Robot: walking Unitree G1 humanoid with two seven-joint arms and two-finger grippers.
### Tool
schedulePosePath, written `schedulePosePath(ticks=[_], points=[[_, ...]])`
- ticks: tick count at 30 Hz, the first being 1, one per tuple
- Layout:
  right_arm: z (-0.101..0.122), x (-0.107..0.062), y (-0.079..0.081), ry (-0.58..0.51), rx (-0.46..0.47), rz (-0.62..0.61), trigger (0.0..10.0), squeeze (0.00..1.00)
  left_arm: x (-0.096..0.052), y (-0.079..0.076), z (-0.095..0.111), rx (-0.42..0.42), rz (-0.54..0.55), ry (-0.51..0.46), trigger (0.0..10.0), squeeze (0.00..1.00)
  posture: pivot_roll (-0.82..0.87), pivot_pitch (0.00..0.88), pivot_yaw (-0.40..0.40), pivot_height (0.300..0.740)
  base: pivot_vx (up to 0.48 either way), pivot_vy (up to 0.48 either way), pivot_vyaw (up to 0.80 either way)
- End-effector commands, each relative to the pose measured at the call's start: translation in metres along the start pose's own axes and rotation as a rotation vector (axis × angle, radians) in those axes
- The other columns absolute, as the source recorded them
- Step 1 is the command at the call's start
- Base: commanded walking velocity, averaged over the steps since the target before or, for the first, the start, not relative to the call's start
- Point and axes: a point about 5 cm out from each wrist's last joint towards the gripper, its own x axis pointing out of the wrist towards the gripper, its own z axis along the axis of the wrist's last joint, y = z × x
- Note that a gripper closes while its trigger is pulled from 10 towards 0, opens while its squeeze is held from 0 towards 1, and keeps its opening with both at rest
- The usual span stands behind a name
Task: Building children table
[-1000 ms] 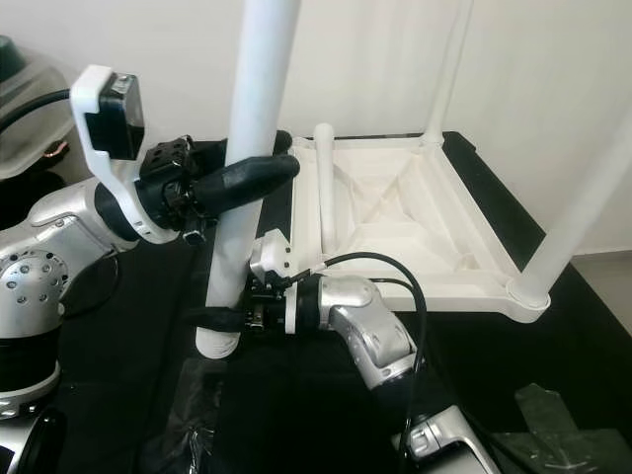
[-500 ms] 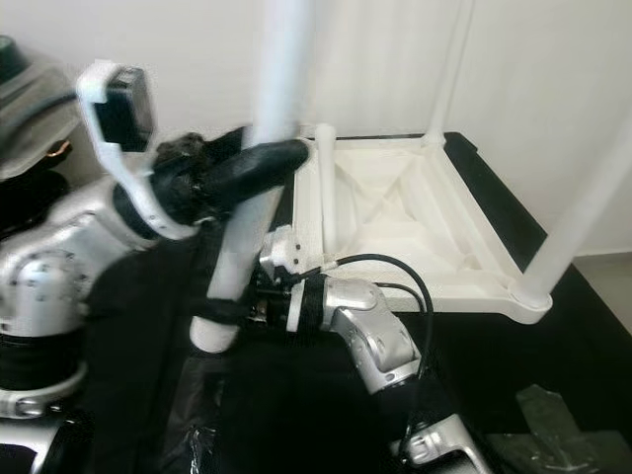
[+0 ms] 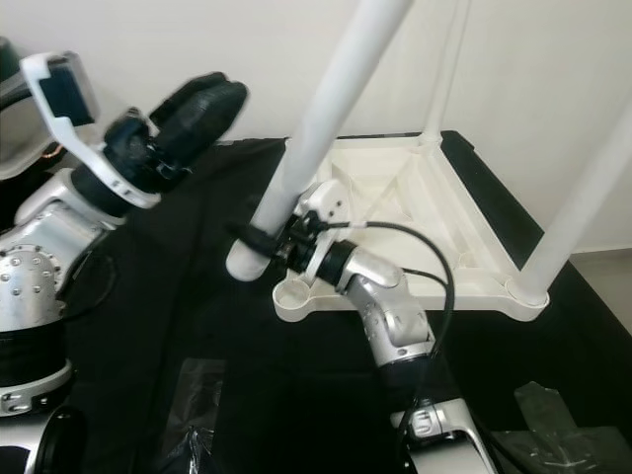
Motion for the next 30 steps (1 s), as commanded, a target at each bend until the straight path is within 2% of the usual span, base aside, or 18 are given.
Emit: schedulePosePath(ticks=[1, 3, 7, 8, 9, 10, 11, 12, 20, 27, 30], points=[[0.005, 0.001, -0.003, -0.028, 0.002, -0.016, 0.0, 0.00, -0.009, 0.008, 0.003, 0.014, 0.058, -0.012, 10.0, 1.00, -0.01, 0.069, 0.032, 0.740, 0.000, 0.000, 0.00], [0.013, -0.003, -0.013, -0.059, -0.002, -0.090, 0.0, 0.00, -0.020, 0.023, 0.012, 0.033, 0.172, -0.049, 10.0, 1.00, -0.01, 0.069, 0.028, 0.740, 0.000, 0.000, 0.00], [0.016, -0.004, -0.017, -0.072, -0.005, -0.125, 0.0, 0.00, -0.023, 0.029, 0.016, 0.040, 0.226, -0.066, 10.0, 1.00, -0.01, 0.069, 0.028, 0.740, 0.000, 0.000, 0.00], [0.019, -0.006, -0.025, -0.086, -0.005, -0.186, 0.0, 0.00, -0.029, 0.040, 0.019, 0.048, 0.324, -0.088, 10.0, 1.00, -0.01, 0.070, 0.028, 0.740, 0.000, 0.000, 0.00], [0.019, -0.006, -0.025, -0.086, -0.005, -0.186, 0.0, 0.00, -0.029, 0.040, 0.019, 0.048, 0.324, -0.088, 10.0, 1.00, -0.01, 0.070, 0.028, 0.740, 0.000, 0.000, 0.00], [0.022, -0.009, -0.032, -0.098, -0.008, -0.243, 0.0, 0.00, -0.034, 0.049, 0.022, 0.050, 0.406, -0.108, 10.0, 1.00, -0.01, 0.070, 0.028, 0.740, 0.000, 0.000, 0.00], [0.022, -0.009, -0.032, -0.098, -0.008, -0.243, 0.0, 0.00, -0.034, 0.049, 0.022, 0.050, 0.406, -0.108, 10.0, 1.00, -0.01, 0.070, 0.028, 0.740, 0.000, 0.000, 0.00], [0.027, -0.014, -0.044, -0.114, -0.012, -0.348, 0.0, 0.00, -0.046, 0.064, 0.027, 0.069, 0.549, -0.129, 10.0, 0.00, -0.01, 0.070, 0.031, 0.740, 0.000, 0.000, 0.00], [0.029, -0.021, -0.053, -0.114, -0.031, -0.427, 0.0, 0.00, -0.056, 0.074, 0.026, 0.080, 0.638, -0.129, 10.0, 0.00, 0.01, 0.066, 0.035, 0.740, 0.000, 0.000, 0.00], [0.028, -0.023, -0.057, -0.121, -0.034, -0.478, 0.0, 0.00, -0.058, 0.074, 0.023, 0.021, 0.623, -0.133, 10.0, 0.00, 0.01, 0.065, 0.033, 0.740, 0.000, 0.000, 0.00], [0.028, -0.023, -0.060, -0.112, -0.040, -0.501, 0.0, 0.00, -0.062, 0.073, 0.011, 0.031, 0.622, -0.078, 10.0, 0.00, 0.01, 0.065, 0.038, 0.740, 0.000, 0.000, 0.00]])
